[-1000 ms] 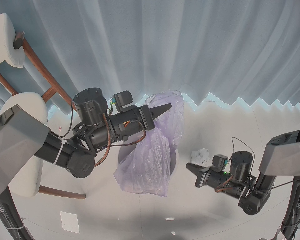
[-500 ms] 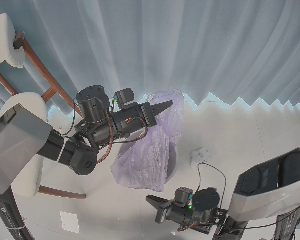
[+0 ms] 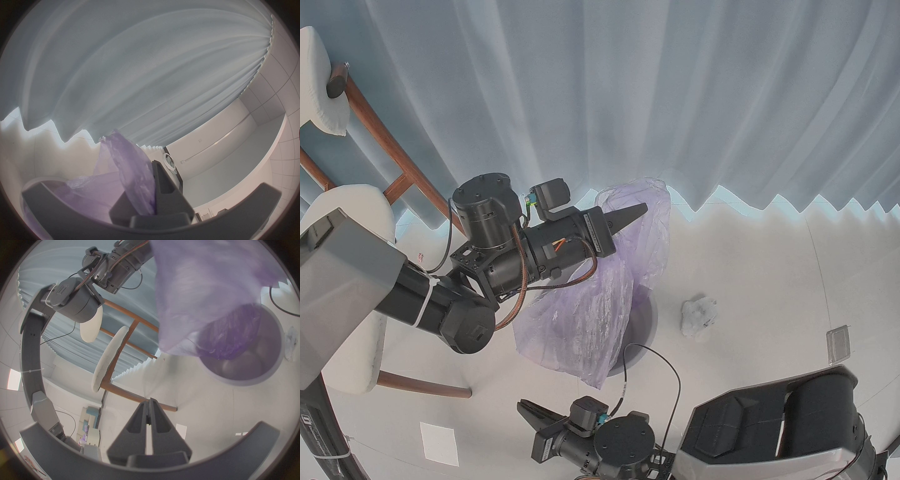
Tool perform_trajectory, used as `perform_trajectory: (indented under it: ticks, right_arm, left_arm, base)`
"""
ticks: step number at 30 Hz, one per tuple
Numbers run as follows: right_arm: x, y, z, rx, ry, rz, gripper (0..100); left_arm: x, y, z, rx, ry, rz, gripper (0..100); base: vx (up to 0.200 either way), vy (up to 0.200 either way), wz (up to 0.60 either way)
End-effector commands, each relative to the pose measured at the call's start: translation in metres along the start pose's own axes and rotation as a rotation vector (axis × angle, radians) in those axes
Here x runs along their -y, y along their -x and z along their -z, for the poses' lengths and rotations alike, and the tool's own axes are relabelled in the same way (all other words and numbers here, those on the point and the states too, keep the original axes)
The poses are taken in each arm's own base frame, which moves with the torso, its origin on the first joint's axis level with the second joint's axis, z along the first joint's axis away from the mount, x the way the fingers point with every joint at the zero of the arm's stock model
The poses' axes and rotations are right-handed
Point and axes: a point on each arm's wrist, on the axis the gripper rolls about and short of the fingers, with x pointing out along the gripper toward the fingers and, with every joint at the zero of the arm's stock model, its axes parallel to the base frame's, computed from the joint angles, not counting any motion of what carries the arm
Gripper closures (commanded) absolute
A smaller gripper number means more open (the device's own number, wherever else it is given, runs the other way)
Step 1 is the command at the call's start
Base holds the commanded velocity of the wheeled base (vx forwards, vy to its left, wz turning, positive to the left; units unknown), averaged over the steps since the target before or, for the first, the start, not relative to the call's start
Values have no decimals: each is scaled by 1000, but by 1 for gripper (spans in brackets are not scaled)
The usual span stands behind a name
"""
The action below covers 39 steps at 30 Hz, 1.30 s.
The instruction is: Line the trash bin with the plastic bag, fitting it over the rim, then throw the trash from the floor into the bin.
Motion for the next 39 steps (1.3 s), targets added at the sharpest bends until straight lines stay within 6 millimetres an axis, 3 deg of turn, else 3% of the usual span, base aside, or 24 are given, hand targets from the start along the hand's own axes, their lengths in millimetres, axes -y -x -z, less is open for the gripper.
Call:
perform_trajectory:
  ticks: [1,5,12,20,24,28,31,35,36,39]
  right_arm:
    - [-5,-14,8,46,-10,-12,100]
    - [2,-21,-8,115,-34,22,100]
    - [48,-41,-75,334,-63,103,100]
    - [85,-36,-103,412,-61,200,100]
    - [94,-32,-113,430,-49,225,100]
    - [109,-26,-109,401,-11,277,100]
    - [106,-22,-101,367,-8,278,100]
    - [72,-13,-77,263,-1,201,100]
    - [70,-13,-77,259,-2,197,100]
    - [42,4,-52,151,5,152,100]
  left_arm:
    - [1,0,0,1,0,-1,100]
    - [1,0,0,2,0,-2,100]
    - [1,0,1,2,1,-4,100]
    - [1,0,5,-1,8,-18,100]
    - [1,0,6,-5,9,-21,100]
    - [0,1,6,-7,12,-26,100]
    - [-3,2,6,-10,15,-33,100]
    - [-7,3,7,-34,24,-57,100]
    - [-8,3,7,-35,24,-58,100]
    - [-8,4,11,-85,52,-89,100]
  base:
    - [0,0,0]
    - [0,0,0]
    - [0,0,0]
    - [0,0,0]
    - [0,0,0]
    - [0,0,0]
    - [0,0,0]
    - [0,0,0]
    - [0,0,0]
    - [0,0,0]
